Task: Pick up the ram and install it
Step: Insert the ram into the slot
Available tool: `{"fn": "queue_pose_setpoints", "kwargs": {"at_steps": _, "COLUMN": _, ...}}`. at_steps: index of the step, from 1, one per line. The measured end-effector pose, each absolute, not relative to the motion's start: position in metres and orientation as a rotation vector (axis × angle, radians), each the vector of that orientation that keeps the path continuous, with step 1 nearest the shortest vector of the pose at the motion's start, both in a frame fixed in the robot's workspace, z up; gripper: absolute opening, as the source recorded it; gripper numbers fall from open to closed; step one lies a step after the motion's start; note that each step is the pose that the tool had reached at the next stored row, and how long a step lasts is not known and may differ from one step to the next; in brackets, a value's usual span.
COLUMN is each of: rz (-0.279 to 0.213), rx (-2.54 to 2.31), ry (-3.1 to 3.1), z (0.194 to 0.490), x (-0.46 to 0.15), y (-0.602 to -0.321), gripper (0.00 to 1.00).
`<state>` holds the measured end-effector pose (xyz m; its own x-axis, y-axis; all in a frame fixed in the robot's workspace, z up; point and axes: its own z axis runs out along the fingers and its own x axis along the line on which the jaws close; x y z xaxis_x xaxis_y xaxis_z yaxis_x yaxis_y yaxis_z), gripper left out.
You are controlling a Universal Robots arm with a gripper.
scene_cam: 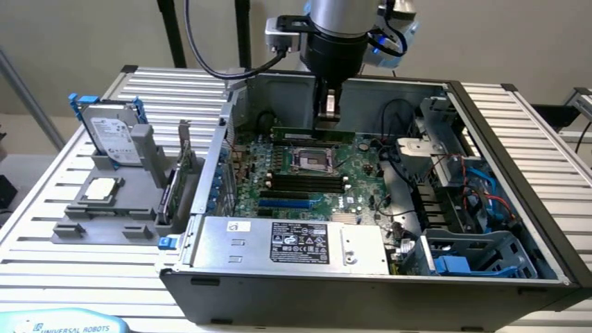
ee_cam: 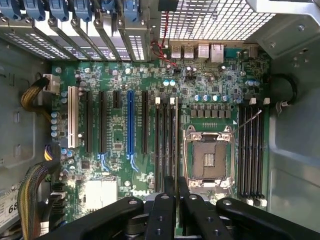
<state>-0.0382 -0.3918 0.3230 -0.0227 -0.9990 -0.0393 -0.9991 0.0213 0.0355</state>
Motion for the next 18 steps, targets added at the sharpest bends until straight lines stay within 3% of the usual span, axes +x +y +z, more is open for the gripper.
{"fn": "queue_pose_setpoints", "kwargs": {"at_steps": 18, "rz": 0.083, "rx": -2.194, "ry": 2.243, "z": 0.290, "x": -0.038, "y": -0.398, "gripper": 0.13}}
